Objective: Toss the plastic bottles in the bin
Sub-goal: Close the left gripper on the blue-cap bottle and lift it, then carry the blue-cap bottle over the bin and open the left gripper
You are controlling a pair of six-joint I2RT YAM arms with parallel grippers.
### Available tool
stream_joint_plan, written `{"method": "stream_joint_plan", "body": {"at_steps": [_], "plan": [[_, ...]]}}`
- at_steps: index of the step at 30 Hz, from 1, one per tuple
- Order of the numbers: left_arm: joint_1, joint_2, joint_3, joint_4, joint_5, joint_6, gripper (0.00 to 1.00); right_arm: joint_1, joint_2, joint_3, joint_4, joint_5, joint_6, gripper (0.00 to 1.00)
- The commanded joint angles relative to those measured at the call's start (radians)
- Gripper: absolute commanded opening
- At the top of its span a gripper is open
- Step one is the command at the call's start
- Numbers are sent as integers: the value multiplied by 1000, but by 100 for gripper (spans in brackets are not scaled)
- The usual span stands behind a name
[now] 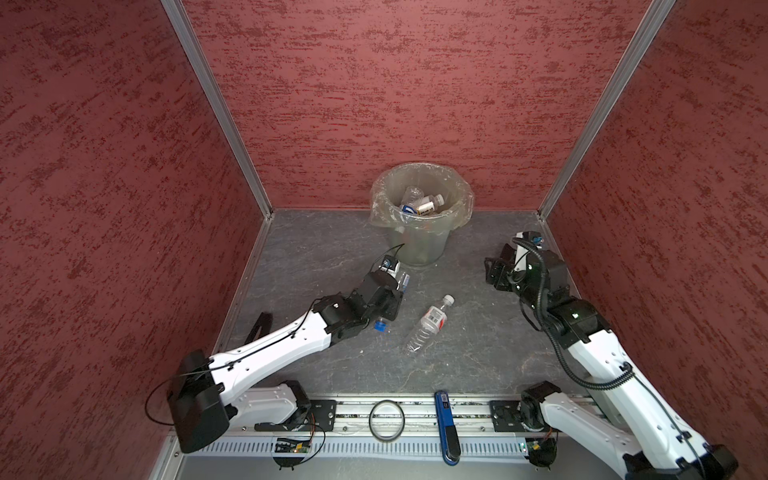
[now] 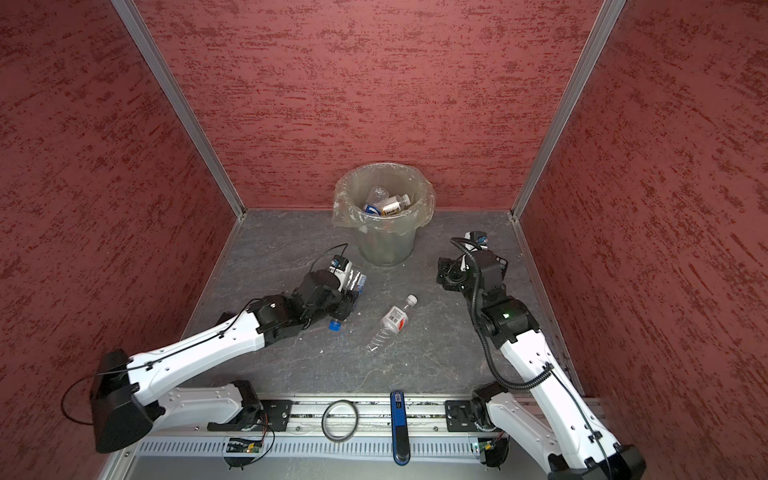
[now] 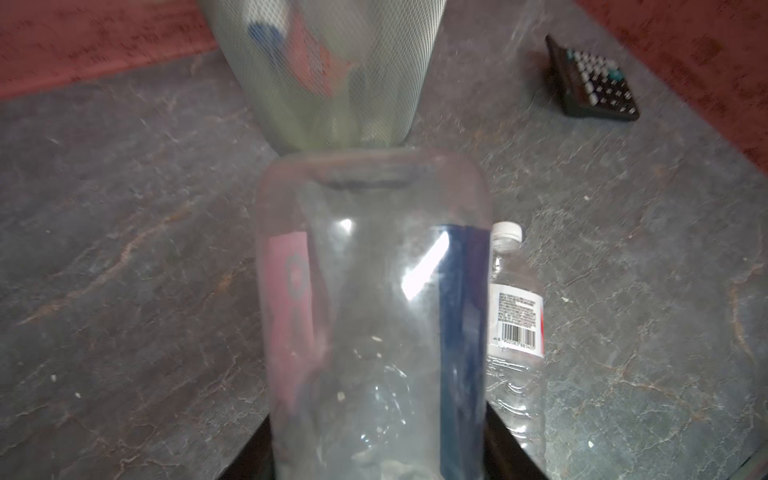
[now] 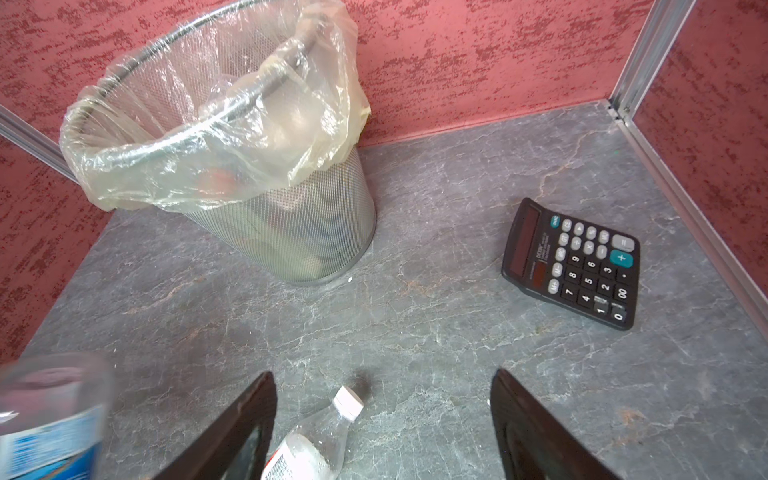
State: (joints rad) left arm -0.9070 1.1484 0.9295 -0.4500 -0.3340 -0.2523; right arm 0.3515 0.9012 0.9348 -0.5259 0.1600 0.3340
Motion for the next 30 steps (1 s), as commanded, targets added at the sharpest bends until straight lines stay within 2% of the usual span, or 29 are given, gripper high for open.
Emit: {"method": "stream_joint_plan", "body": {"at_steps": [1, 6, 10, 16, 22, 24, 26, 30], "plan": [[-24, -86, -11, 50, -114, 31, 51, -3, -15, -14, 23, -27, 16, 81], [-116, -205, -16, 117, -241, 108, 51, -2, -31, -45, 33, -41, 26, 86], [-165, -231, 20, 136, -294, 145, 51, -1, -39, -82, 44, -93, 50, 89], [-217, -226, 65, 221, -357, 222, 51, 0, -72, -155, 50, -128, 80, 93], [-209, -148, 127, 352, -355, 332, 53, -1, -81, -156, 47, -116, 80, 94], [-170, -99, 177, 372, -310, 350, 53, 0, -81, -154, 50, -116, 80, 94], [-95, -35, 258, 374, -210, 340, 54, 0, -78, -151, 50, -116, 80, 94], [83, 181, 516, 398, 14, 314, 55, -1, -79, -145, 48, -120, 80, 93]]}}
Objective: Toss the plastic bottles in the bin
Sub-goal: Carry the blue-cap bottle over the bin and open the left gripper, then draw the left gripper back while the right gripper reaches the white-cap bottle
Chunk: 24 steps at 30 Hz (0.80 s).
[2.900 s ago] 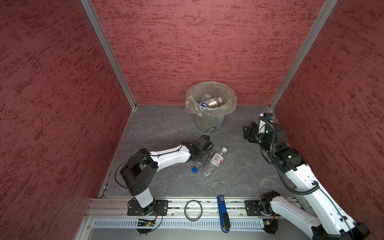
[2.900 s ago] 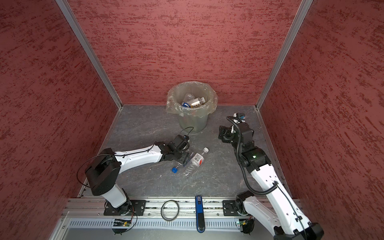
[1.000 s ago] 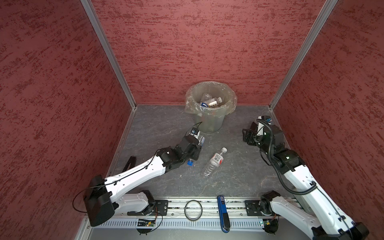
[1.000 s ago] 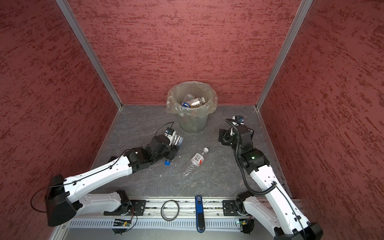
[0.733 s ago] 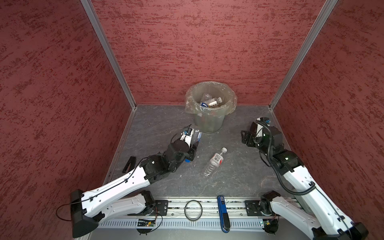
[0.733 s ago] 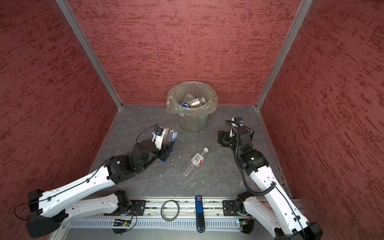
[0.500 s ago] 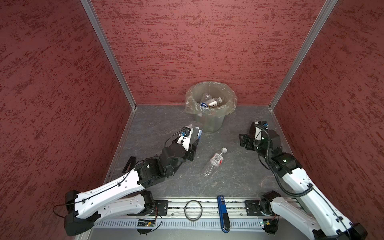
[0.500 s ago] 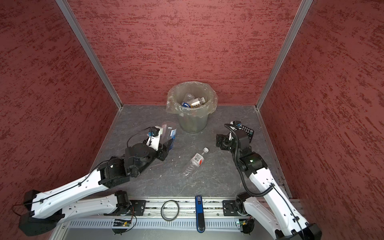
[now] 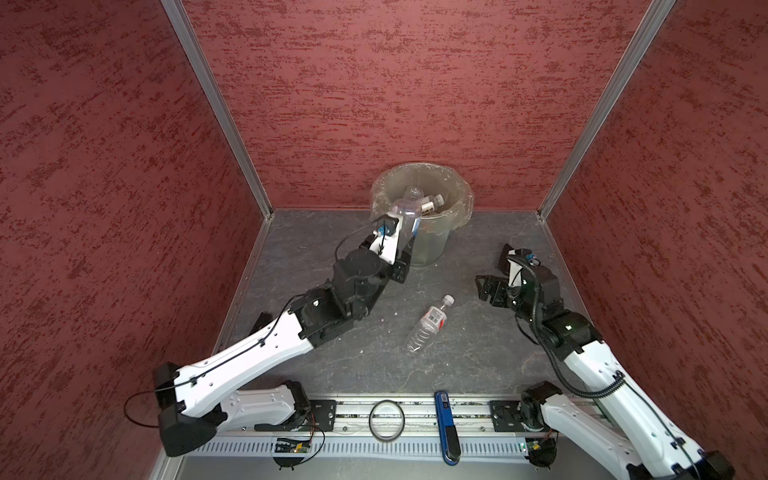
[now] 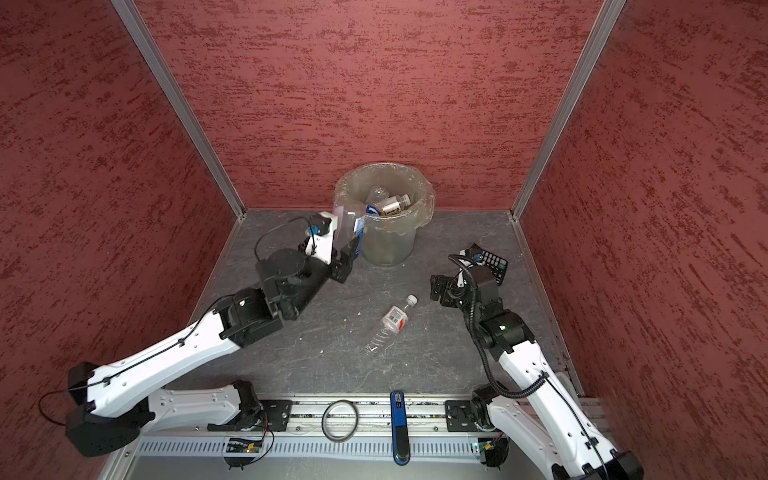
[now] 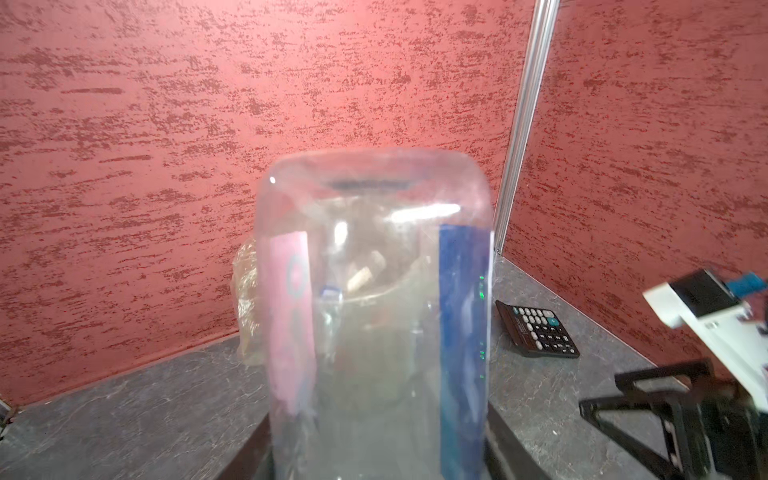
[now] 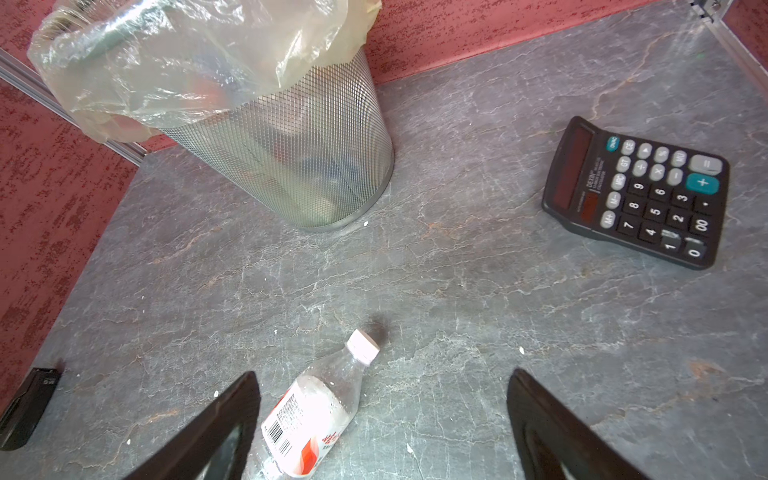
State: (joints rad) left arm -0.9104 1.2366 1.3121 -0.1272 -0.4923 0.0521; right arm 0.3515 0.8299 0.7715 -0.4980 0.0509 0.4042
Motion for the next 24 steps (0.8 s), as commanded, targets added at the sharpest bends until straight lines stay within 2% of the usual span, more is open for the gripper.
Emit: {"method": "stream_joint_plan", "body": {"at_steps": [1, 3, 4, 5, 6, 8, 9, 11, 13, 14, 17, 19, 24], "plan": [[125, 168, 203, 81, 214, 6, 55, 0, -9, 23, 18, -15, 10, 93], [217, 342, 427, 30, 349, -46, 58, -1, -16, 32, 16, -20, 13, 93], [250, 437, 557, -48, 399, -77, 61, -1, -18, 37, 15, -18, 12, 93], [273, 548, 728, -136, 449, -96, 69, 0, -19, 42, 10, -16, 12, 93], [288, 668, 908, -234, 483, -100, 82, -1, -21, 47, 4, -13, 9, 93], [296, 873, 1224, -394, 449, -84, 100, 0, -28, 52, -4, -8, 6, 93], [304, 967, 1380, -471, 439, -83, 100, -2, -33, 55, -11, -7, 4, 93], [313, 1073, 1578, -579, 419, -96, 100, -2, -48, 58, -25, 0, 1, 93], [311, 1056, 1557, -583, 391, -88, 100, -1, -61, 55, -34, 1, 0, 93], [307, 1008, 1474, -542, 373, -78, 100, 0, -64, 52, -33, -1, 2, 93], [285, 772, 1066, -267, 375, -41, 100, 0, -57, 43, -21, -13, 8, 93], [272, 649, 871, -133, 375, -35, 100, 0, -40, 40, -16, -31, 22, 93], [244, 516, 731, -141, 360, -18, 100, 2, -22, 39, -16, -59, 73, 95]]}}
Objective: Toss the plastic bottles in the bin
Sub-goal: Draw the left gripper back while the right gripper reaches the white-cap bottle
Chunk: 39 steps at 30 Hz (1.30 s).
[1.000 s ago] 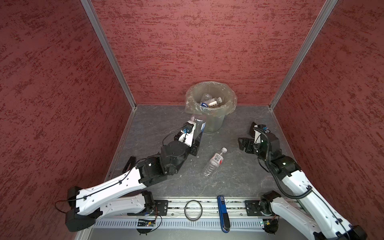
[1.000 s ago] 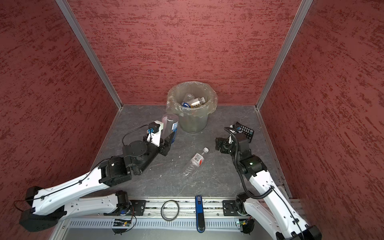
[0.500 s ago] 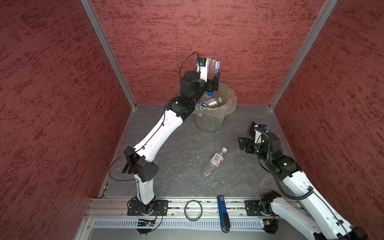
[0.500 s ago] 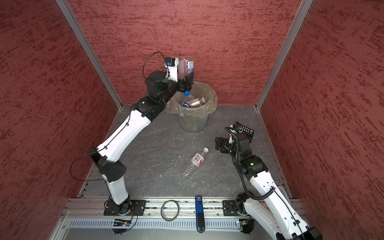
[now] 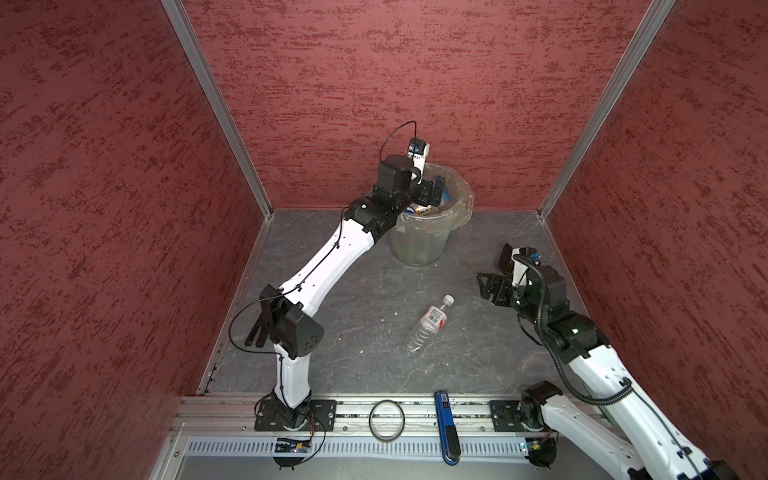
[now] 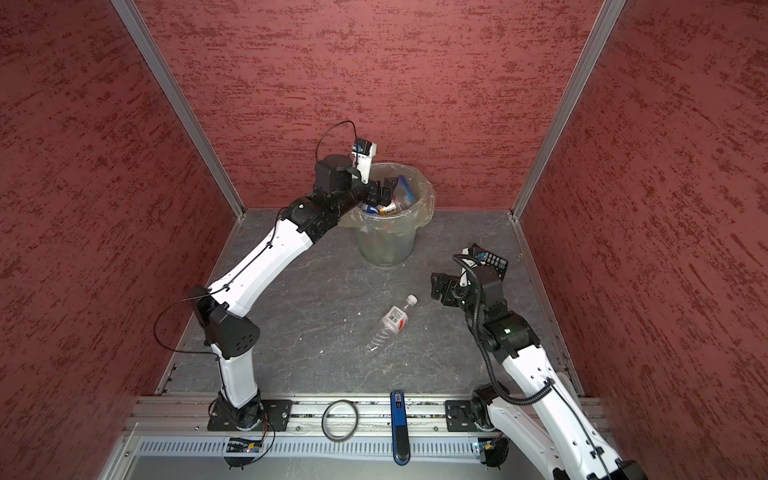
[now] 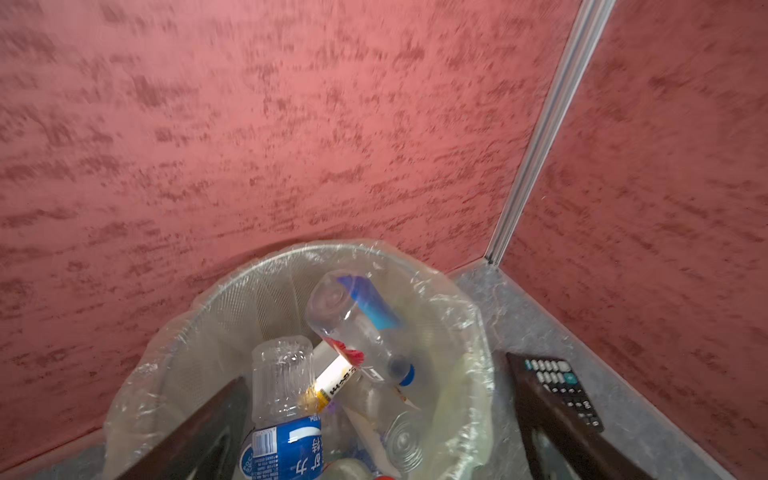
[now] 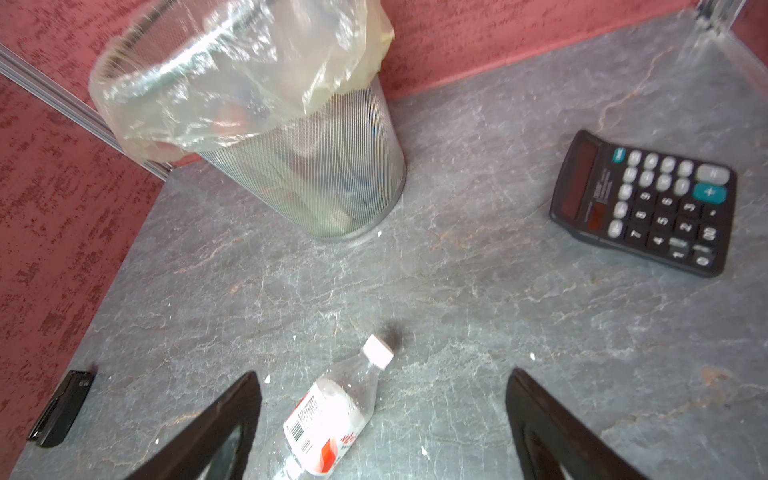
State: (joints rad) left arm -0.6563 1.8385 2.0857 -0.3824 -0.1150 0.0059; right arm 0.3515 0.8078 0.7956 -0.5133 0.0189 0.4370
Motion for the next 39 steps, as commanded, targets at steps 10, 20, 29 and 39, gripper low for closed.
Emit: {"method": "stream_joint_plan", "body": {"at_steps": [10, 20, 29, 39], "plan": [[-42, -357, -428, 167, -18, -11, 100, 182, 78, 39, -54, 84, 133, 99], [-29, -581, -805, 174, -87, -50, 100, 332, 250, 36, -40, 150, 368, 98], [12, -742, -1070, 148, -115, -183, 100, 421, 468, 74, 3, 123, 493, 97], [26, -930, -1273, 129, -99, -277, 100, 470, 640, 163, -38, 135, 603, 93]]}}
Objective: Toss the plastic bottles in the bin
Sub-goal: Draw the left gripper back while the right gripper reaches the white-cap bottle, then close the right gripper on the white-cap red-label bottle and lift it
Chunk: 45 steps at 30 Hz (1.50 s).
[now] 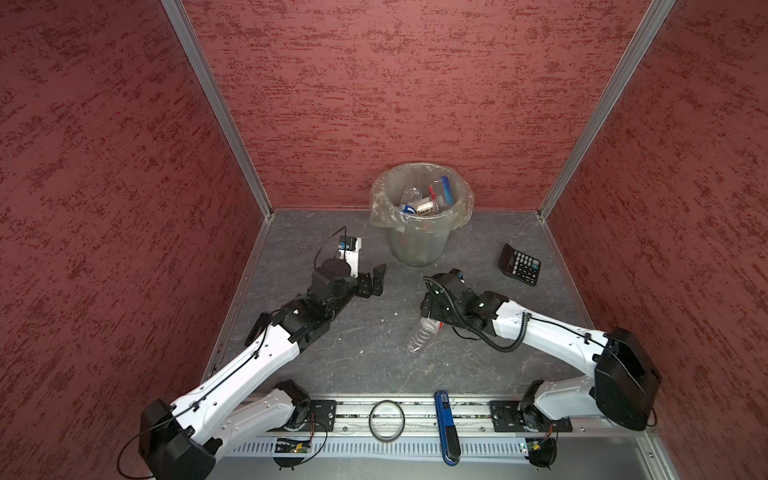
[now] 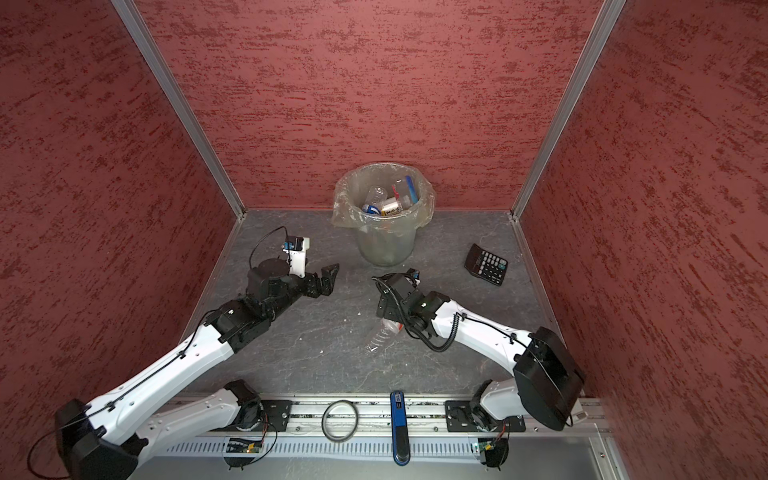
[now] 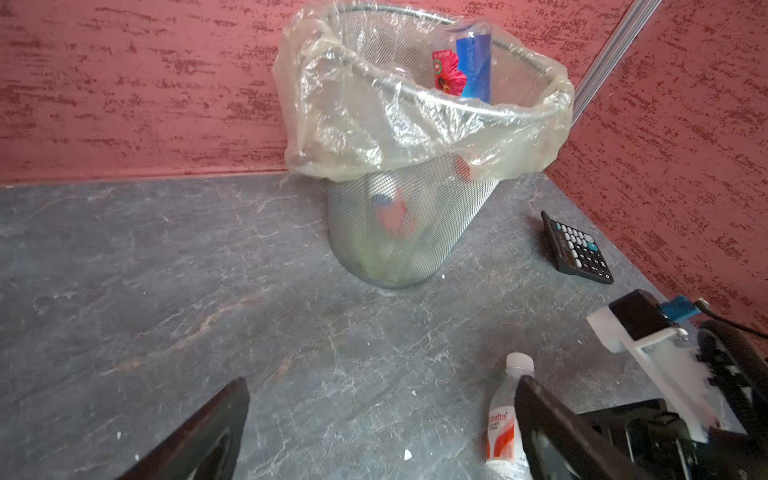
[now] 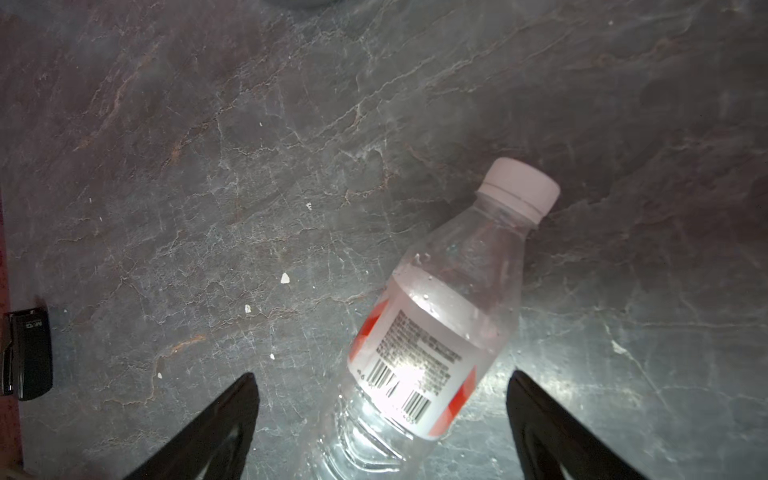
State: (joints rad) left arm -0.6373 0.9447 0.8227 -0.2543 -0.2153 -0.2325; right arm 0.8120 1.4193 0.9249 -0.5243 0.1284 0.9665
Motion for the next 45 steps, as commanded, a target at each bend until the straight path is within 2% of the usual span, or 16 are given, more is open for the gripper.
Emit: {"method": "stream_joint_plan", "body": {"at_steps": [1, 8, 14, 20, 24, 29, 31, 39, 45], "plan": [[10, -45, -15, -9, 1, -42, 100, 14, 54, 41, -37, 23, 78, 92], [34, -75, -56, -32, 33, -55, 100, 47, 121, 51, -57, 24, 116, 91], [59, -90, -88, -23, 63, -67, 100, 69, 219, 117, -61, 23, 80, 89], [81, -116, -105, -36, 76, -74, 100, 78, 318, 239, -137, 56, -71, 84], [92, -127, -114, -41, 88, -82, 100, 79, 374, 322, -202, 92, -195, 74], [99, -126, -115, -56, 88, -86, 100, 79, 420, 362, -232, 77, -287, 65], [101, -127, -115, -63, 88, -86, 100, 82, 429, 358, -231, 60, -304, 65], [110, -119, -123, -60, 100, -93, 100, 135, 445, 361, -261, 55, -315, 79], [114, -115, -121, -57, 111, -97, 100, 146, 448, 351, -277, 95, -302, 73]]}}
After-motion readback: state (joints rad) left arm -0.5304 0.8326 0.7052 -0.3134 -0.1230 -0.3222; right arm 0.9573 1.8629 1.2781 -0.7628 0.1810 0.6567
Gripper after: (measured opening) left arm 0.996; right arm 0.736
